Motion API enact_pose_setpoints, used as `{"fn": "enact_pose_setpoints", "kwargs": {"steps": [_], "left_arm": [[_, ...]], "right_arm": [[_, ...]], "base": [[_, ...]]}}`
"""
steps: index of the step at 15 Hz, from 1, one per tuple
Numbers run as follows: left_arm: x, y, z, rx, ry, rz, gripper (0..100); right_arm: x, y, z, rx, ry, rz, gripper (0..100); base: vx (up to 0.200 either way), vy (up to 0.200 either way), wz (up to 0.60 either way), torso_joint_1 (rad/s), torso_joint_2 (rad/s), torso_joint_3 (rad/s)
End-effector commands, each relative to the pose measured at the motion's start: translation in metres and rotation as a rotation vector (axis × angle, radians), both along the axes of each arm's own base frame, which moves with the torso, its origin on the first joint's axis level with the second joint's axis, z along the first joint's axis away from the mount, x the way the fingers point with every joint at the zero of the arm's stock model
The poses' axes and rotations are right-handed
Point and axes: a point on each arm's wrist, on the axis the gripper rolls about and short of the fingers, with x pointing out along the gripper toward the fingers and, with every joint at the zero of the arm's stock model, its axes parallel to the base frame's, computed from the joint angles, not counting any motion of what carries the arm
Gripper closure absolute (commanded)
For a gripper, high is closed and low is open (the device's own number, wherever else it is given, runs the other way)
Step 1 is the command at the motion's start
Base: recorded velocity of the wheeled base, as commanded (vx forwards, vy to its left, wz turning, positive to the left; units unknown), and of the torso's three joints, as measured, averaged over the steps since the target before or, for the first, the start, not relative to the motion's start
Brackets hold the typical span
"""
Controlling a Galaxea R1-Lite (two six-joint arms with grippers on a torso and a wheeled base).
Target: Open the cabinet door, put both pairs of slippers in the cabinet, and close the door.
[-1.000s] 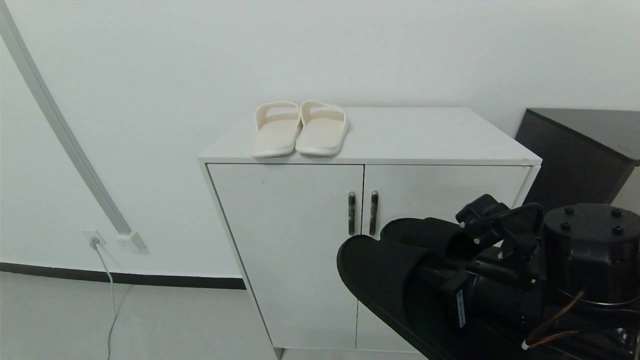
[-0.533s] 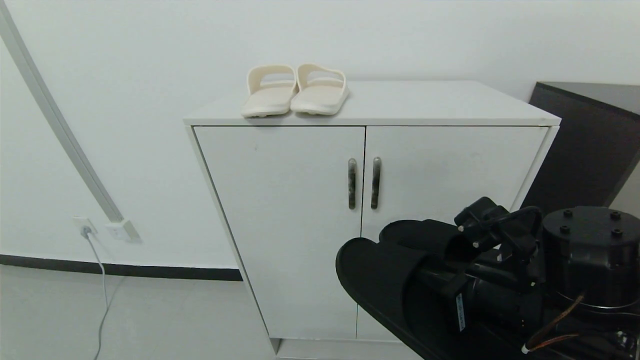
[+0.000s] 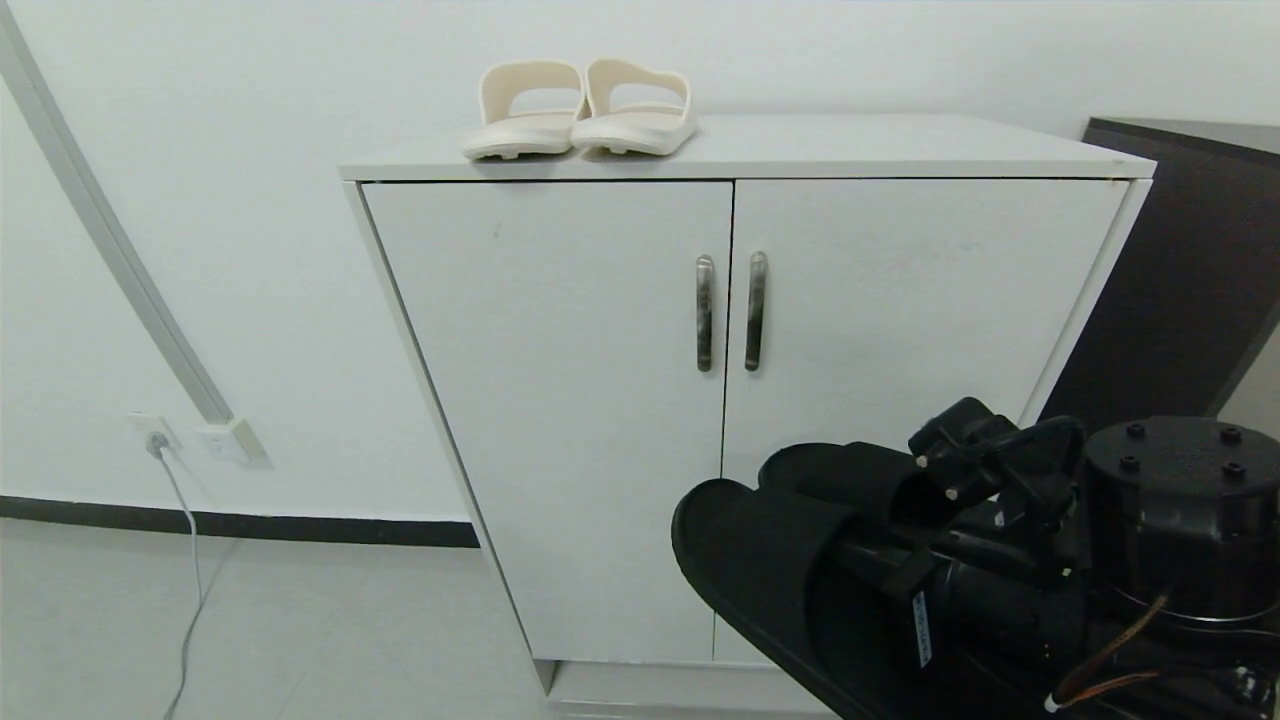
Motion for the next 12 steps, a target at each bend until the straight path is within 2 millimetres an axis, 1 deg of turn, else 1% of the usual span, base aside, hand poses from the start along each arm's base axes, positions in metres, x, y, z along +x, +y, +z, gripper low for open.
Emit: {"fn": "enact_pose_setpoints", "kwargs": {"steps": [1,6,8,10,12], "left_arm": [[0.0,0.0,-0.0001,0.003,0.001,-0.002,0],[0.0,-0.0001,-0.0002,0.012,0.002,-0.004,0],[0.0,-0.0001,-0.0002,0.012,0.002,-0.004,0],[0.0,-0.0001,-0.0002,0.012,0.002,-0.005,0],[-0.0001,-0.0001,0.0002,0.011,0.0,-0.005,0]], "right_arm": [[0.0002,0.0004,-0.0002,-0.001,0.0,0.001,100],[-0.0001,0.0,-0.0022,-0.019,-0.005,0.003,100],[-0.0006,-0.0005,-0.0026,-0.022,-0.006,0.006,100],[-0.001,-0.0009,-0.002,-0.021,-0.007,0.006,100],[-0.0018,-0.0007,-0.0019,-0.02,-0.008,0.009,100]], "base": [[0.0,0.0,0.0,0.0,0.0,0.0],[0.0,0.0,0.0,0.0,0.0,0.0],[0.0,0.0,0.0,0.0,0.17,0.139],[0.0,0.0,0.0,0.002,0.07,0.046],[0.0,0.0,-0.6,0.005,0.03,0.019]]}}
